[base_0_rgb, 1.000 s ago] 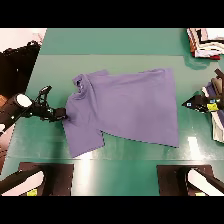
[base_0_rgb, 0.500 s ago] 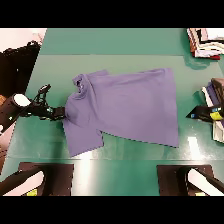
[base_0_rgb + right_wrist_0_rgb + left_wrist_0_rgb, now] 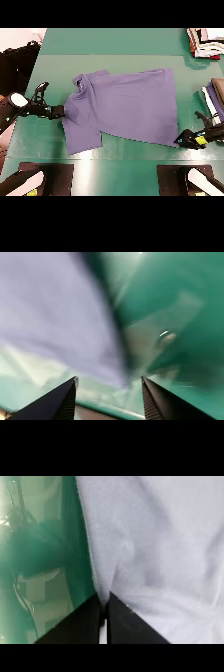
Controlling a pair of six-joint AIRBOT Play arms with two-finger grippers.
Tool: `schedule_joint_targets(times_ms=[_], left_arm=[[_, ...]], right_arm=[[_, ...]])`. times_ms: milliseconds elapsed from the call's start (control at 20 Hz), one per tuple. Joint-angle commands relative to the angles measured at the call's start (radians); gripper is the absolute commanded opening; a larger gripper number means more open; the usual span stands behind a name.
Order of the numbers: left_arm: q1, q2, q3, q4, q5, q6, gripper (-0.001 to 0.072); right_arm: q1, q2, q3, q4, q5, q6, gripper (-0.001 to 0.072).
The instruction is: Fold the shirts.
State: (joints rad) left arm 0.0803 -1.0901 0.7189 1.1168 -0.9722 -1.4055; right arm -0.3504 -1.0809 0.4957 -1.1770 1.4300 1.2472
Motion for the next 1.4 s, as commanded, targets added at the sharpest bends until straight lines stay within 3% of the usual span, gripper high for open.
schedule_joint_targets(times_ms=[0,50,150,200,300,450,700,850,1200,1350], left_arm=[[0.001,0.002,0.001,0.000,0.003,0.000,0.0025],[0.001,0.002,0.001,0.000,0.003,0.000,0.0025],[0.001,0.002,0.001,0.000,0.003,-0.001,0.0026],[0.001,0.002,0.001,0.000,0.003,0.000,0.0025],[0.001,0.002,0.001,0.000,0.003,0.000,0.0026],[0.001,0.002,0.001,0.000,0.002,0.000,0.0025],[0.002,0.068,0.038,0.005,0.000,0.000,0.0024],[0.002,0.145,0.185,0.005,-0.076,0.000,0.0024],[0.001,0.297,0.854,-0.056,-0.276,-0.012,0.0024],[0.001,0.300,1.177,-0.137,-0.283,-0.016,0.0024]], right_arm=[[0.061,-0.002,-0.070,0.010,-0.097,0.002,0.0404],[0.078,-0.002,-0.065,0.008,-0.105,0.002,0.0404],[0.096,-0.002,-0.046,0.008,-0.119,0.012,0.0302],[0.096,-0.002,-0.034,0.009,-0.122,0.013,0.0301],[0.096,-0.002,-0.006,0.007,-0.121,0.014,0.0162],[0.096,-0.002,0.031,0.007,-0.121,0.014,0.0017],[0.098,0.066,0.134,0.008,-0.064,0.014,0.0018],[0.098,0.190,0.272,0.009,-0.047,0.021,0.0017],[0.098,0.372,0.771,0.113,-0.128,0.032,0.0016],[0.097,0.381,1.030,0.109,-0.144,0.032,0.0016]])
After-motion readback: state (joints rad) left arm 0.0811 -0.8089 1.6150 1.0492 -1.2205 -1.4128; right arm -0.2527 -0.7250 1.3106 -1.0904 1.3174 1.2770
